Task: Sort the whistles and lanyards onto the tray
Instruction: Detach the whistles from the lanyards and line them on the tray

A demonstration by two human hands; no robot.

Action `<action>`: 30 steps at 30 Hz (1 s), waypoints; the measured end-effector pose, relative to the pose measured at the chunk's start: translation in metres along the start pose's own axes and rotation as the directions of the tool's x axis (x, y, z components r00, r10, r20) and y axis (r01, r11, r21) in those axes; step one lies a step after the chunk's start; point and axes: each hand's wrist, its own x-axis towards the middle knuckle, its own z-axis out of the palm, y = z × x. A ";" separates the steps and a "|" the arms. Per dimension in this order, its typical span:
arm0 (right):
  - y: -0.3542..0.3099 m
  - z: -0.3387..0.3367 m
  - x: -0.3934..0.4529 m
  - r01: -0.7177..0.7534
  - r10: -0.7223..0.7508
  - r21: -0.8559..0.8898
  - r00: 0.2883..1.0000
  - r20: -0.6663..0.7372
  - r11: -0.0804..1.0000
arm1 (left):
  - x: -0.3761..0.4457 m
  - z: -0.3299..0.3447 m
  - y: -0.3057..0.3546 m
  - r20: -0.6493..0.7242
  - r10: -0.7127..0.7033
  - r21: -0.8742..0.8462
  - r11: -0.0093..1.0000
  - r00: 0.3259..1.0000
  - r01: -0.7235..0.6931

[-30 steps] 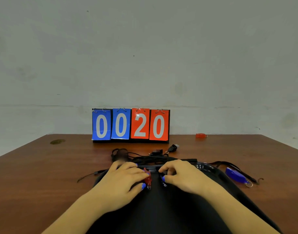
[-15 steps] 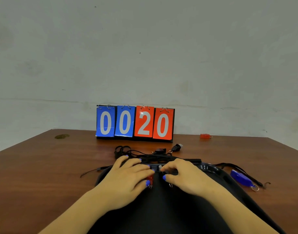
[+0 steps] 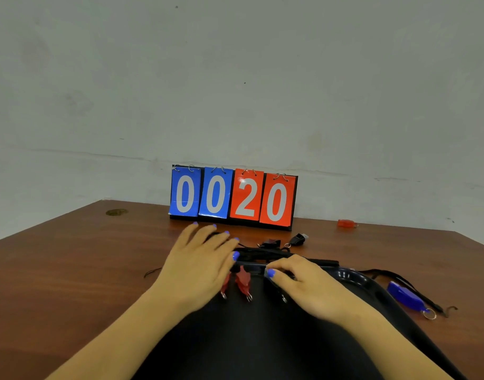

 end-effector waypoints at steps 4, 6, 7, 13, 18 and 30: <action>0.001 0.000 0.000 -0.026 0.026 -0.015 1.000 0.005 1.000 | -0.003 0.001 -0.002 -0.030 -0.014 -0.015 1.000 0.999 0.014; 0.002 0.000 0.000 -0.032 0.032 -0.021 0.999 -0.005 0.999 | -0.004 0.001 0.005 0.063 0.037 -0.100 0.995 0.997 -0.030; 0.002 0.000 0.000 -0.035 0.035 -0.028 0.999 -0.010 0.999 | -0.005 0.004 0.007 0.106 0.053 -0.155 0.987 0.993 -0.036; 0.002 0.000 0.000 -0.034 0.035 -0.038 0.999 0.019 0.999 | -0.005 0.018 0.012 0.212 0.158 -0.241 0.965 0.964 -0.105; -0.001 0.000 0.000 -0.010 0.010 -0.020 0.999 0.034 1.000 | -0.006 0.017 0.012 0.218 0.174 -0.276 0.955 0.960 -0.110; -0.004 0.001 -0.001 -0.010 0.007 0.041 0.998 0.056 0.999 | -0.006 0.011 0.008 0.114 0.066 -0.234 0.972 0.991 -0.038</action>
